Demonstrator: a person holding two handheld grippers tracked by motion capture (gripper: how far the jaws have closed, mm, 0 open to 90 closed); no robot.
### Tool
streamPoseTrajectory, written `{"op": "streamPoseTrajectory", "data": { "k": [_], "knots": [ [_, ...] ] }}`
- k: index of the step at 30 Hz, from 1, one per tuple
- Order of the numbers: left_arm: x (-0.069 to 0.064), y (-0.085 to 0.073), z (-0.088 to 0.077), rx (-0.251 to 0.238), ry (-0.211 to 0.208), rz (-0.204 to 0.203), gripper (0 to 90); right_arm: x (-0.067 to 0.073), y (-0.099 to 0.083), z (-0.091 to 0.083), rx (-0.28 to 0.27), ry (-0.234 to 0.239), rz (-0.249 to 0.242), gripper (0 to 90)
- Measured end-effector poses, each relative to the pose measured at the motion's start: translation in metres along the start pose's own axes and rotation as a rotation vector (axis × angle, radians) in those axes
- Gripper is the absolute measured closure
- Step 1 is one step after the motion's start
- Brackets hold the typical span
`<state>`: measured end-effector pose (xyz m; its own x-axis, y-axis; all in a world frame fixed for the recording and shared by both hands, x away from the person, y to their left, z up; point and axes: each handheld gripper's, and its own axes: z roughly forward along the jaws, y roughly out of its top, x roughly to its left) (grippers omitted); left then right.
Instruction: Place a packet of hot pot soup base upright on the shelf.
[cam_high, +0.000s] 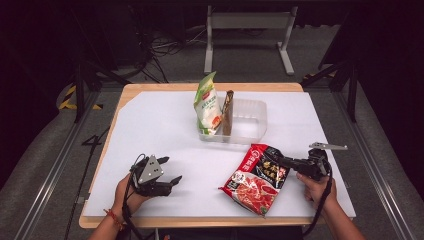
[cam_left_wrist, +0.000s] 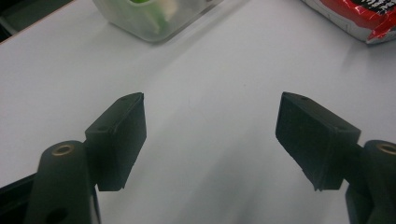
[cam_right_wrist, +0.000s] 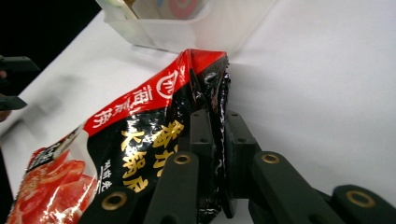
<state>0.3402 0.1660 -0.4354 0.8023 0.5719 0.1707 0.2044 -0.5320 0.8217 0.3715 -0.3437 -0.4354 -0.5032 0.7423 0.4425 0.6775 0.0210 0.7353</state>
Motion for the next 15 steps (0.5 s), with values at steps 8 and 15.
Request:
{"op": "streamPoseTrajectory", "data": {
  "k": [8,15],
  "knots": [
    [0.005,0.000,0.001,-0.010,-0.002,-0.011,25.4,0.006,0.003,-0.009,-0.026,0.041,-0.076,87.2],
    [0.009,-0.003,0.001,-0.018,-0.011,-0.018,25.7,0.021,0.013,-0.017,-0.074,0.077,-0.108,87.6]
  ]
}}
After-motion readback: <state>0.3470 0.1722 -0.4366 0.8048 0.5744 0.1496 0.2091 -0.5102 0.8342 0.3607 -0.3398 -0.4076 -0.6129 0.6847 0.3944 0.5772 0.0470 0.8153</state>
